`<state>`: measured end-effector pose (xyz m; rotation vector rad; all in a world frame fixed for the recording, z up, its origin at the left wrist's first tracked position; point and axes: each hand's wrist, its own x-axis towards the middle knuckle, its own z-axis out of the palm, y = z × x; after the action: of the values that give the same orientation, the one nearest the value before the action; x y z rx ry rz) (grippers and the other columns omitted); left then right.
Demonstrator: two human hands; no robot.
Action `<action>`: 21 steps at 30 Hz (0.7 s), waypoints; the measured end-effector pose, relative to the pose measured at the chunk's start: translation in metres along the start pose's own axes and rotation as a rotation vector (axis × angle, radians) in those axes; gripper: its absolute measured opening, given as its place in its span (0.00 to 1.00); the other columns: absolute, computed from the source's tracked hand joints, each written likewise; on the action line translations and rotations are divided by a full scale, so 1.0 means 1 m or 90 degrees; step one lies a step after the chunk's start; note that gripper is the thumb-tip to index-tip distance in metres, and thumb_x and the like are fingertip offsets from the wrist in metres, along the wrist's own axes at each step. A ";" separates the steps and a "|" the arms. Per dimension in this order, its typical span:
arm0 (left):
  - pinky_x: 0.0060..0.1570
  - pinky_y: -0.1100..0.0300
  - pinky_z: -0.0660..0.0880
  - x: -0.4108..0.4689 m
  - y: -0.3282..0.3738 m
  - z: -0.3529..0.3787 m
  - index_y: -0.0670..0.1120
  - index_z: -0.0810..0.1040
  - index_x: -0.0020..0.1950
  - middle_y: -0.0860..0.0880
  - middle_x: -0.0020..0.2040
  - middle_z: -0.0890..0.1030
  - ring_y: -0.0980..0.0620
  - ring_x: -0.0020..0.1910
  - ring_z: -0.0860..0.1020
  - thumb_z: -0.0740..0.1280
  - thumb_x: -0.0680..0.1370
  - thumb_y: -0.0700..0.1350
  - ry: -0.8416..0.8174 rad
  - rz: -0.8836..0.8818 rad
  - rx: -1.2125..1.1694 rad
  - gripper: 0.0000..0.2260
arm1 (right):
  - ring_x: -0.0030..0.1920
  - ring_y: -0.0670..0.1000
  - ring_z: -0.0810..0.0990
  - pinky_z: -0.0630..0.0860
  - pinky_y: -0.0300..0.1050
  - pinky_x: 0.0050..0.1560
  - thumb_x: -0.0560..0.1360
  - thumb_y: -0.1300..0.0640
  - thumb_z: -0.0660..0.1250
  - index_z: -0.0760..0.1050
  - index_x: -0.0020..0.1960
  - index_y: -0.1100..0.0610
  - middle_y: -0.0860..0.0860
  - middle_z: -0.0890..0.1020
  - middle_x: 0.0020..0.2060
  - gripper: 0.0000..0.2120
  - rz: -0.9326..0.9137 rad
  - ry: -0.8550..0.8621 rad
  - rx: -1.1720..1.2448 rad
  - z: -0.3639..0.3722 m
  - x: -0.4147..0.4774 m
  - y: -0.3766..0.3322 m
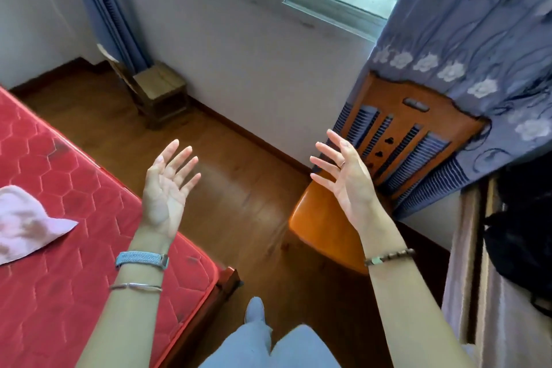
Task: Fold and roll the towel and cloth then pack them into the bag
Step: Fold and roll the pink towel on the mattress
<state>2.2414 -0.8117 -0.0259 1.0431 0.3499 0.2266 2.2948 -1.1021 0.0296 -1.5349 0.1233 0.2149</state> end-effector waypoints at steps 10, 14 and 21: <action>0.69 0.46 0.70 0.068 0.029 -0.029 0.48 0.70 0.75 0.46 0.68 0.78 0.48 0.68 0.76 0.52 0.83 0.53 0.121 0.052 -0.040 0.22 | 0.61 0.50 0.80 0.75 0.59 0.64 0.81 0.43 0.56 0.71 0.69 0.42 0.47 0.78 0.64 0.18 0.039 -0.090 0.010 0.066 0.107 -0.019; 0.69 0.47 0.70 0.091 0.033 -0.038 0.48 0.69 0.75 0.46 0.69 0.77 0.47 0.68 0.76 0.51 0.84 0.53 0.179 0.071 -0.053 0.22 | 0.60 0.50 0.81 0.75 0.59 0.63 0.81 0.43 0.57 0.72 0.68 0.42 0.46 0.79 0.63 0.17 0.056 -0.140 0.005 0.092 0.156 -0.022; 0.70 0.46 0.68 0.148 0.051 -0.055 0.49 0.71 0.73 0.47 0.69 0.77 0.48 0.68 0.76 0.51 0.84 0.52 0.316 0.137 -0.069 0.20 | 0.60 0.51 0.81 0.75 0.60 0.64 0.81 0.44 0.59 0.73 0.68 0.42 0.47 0.78 0.64 0.16 0.085 -0.296 -0.004 0.162 0.264 -0.030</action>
<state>2.3557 -0.6918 -0.0327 0.9093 0.6645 0.6968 2.5494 -0.9250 0.0085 -1.4466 -0.1452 0.6712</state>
